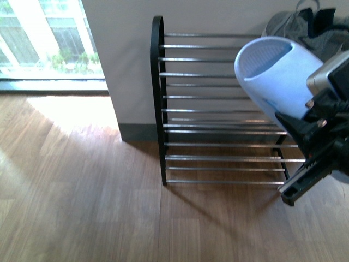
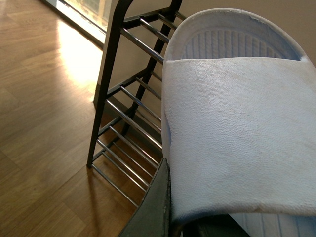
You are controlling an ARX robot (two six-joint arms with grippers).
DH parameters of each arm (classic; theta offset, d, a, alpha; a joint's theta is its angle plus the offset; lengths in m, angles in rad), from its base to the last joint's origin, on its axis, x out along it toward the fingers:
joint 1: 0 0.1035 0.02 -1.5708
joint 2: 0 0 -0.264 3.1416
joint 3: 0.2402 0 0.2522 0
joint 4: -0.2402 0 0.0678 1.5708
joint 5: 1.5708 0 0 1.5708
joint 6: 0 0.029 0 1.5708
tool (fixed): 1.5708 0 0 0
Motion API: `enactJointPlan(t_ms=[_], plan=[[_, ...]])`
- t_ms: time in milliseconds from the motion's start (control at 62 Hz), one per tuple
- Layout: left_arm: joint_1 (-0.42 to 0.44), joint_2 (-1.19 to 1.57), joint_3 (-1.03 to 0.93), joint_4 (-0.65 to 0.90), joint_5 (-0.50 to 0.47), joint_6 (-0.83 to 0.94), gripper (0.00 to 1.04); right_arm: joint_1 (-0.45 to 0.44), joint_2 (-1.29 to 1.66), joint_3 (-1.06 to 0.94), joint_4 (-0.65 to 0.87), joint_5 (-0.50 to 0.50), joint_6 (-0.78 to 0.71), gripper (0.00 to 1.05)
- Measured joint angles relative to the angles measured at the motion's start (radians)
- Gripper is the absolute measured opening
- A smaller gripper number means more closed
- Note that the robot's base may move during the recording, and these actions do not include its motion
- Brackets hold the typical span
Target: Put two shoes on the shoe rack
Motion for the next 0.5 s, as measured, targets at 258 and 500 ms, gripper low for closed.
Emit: enactJointPlan(t_ms=[258, 500], plan=[[-0.002, -0.001, 0.000, 0.000, 0.002, 0.000, 0.02, 0.284, -0.231, 0.267, -0.266, 0.298, 0.407, 0.02], [0.000, -0.001, 0.000, 0.000, 0.002, 0.000, 0.02, 0.274, 0.077, 0.737, -0.600, 0.395, 0.478, 0.02]])
